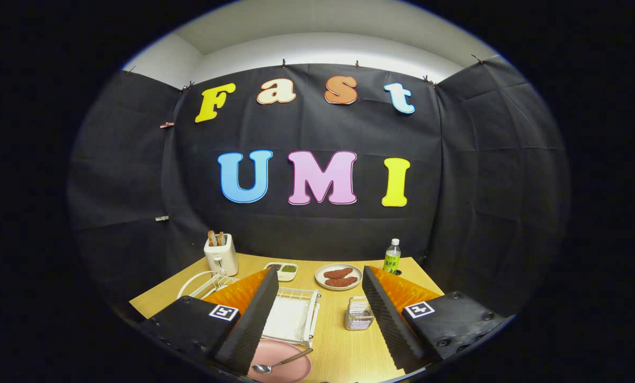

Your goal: Take the plate from the dish rack, then take the spoon from the basket and place it into the plate.

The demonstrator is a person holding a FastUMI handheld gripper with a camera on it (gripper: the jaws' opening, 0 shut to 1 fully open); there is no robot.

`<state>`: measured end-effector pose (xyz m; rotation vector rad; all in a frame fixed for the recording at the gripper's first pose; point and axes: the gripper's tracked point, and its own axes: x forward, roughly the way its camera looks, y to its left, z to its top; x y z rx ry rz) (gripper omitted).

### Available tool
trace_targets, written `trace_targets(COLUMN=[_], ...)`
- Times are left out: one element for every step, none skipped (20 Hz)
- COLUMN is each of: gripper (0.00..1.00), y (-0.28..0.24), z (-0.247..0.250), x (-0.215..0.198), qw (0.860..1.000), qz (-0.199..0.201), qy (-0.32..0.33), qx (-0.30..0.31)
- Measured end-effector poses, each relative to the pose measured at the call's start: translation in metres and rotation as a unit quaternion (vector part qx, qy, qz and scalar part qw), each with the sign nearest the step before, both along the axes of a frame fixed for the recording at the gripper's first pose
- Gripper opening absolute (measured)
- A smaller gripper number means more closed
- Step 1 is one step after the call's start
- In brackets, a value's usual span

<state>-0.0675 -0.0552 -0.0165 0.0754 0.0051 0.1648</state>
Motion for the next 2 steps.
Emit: trace_targets(gripper=[0.97, 0.97], y=[0.0006, 0.0011], z=[-0.0005, -0.0007], x=[0.0002, 0.0008], qw=[1.0, 1.0], qz=[0.002, 0.003], qy=[0.002, 0.003], qx=[0.0, 0.002])
